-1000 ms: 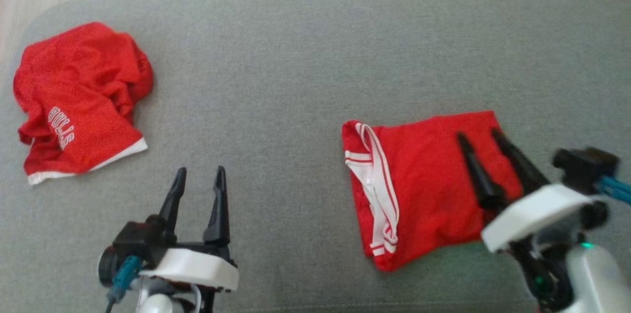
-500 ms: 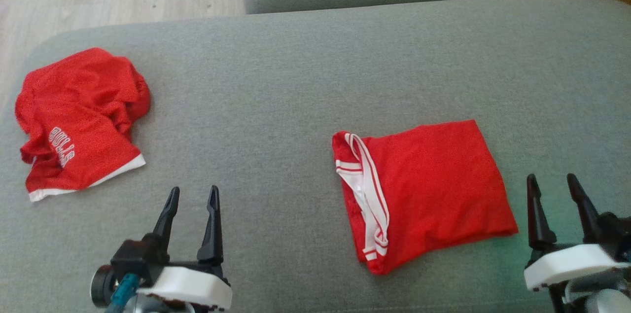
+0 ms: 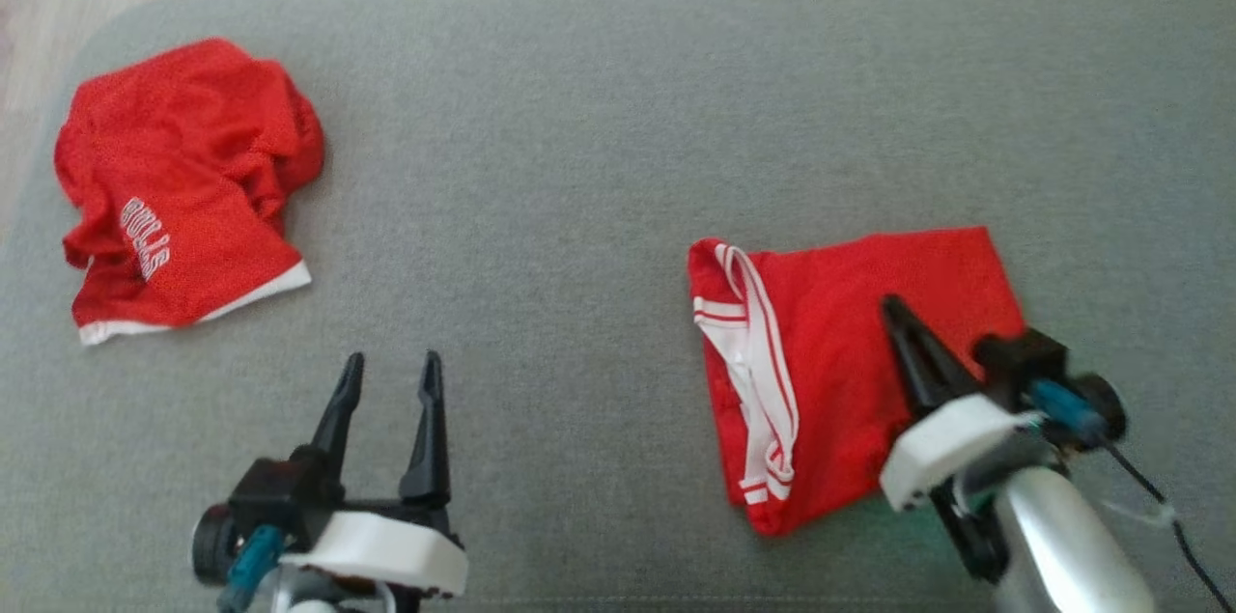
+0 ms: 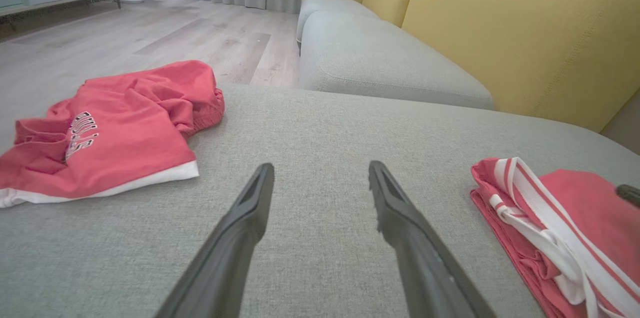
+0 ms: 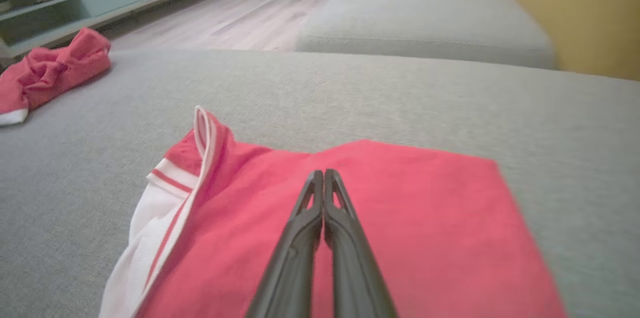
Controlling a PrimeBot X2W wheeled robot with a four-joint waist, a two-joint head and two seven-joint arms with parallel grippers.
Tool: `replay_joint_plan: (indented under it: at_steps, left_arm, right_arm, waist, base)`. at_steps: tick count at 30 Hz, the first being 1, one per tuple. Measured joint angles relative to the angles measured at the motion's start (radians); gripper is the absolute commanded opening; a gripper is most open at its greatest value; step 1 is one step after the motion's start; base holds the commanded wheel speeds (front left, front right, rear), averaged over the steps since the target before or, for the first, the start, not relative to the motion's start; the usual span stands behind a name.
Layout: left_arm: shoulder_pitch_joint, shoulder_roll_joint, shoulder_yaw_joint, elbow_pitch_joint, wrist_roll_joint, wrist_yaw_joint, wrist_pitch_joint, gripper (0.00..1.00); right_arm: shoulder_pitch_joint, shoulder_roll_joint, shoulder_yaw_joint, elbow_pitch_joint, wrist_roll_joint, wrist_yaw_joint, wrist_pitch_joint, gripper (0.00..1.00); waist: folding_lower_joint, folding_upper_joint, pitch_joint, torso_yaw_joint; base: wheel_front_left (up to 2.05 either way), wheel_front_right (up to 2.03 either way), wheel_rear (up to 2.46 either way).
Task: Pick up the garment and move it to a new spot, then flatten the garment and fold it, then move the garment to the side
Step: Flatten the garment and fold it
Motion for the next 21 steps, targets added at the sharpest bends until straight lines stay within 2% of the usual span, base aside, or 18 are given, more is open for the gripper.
replay_joint_plan:
  at_steps: [8, 21]
  left_arm:
    - [-0.052, -0.001, -0.019, 0.002, -0.018, 0.012, 0.0, 1.0]
    - [-0.053, -0.001, -0.041, 0.006, -0.032, 0.02, 0.0, 1.0]
  right_arm:
    - [-0.114, 0.018, 0.135, 0.211, -0.003, 0.0, 0.004, 0.0]
    - [-0.218, 0.036, 0.326, 0.318, 0.049, 0.0, -0.012, 0.0]
  waist:
    - [0.0, 0.0, 0.042, 0.059]
    - [-0.0001, 0.0, 0.042, 0.093]
  base:
    - [0.0, 0.0, 0.0]
    - [0.0, 0.0, 0.0]
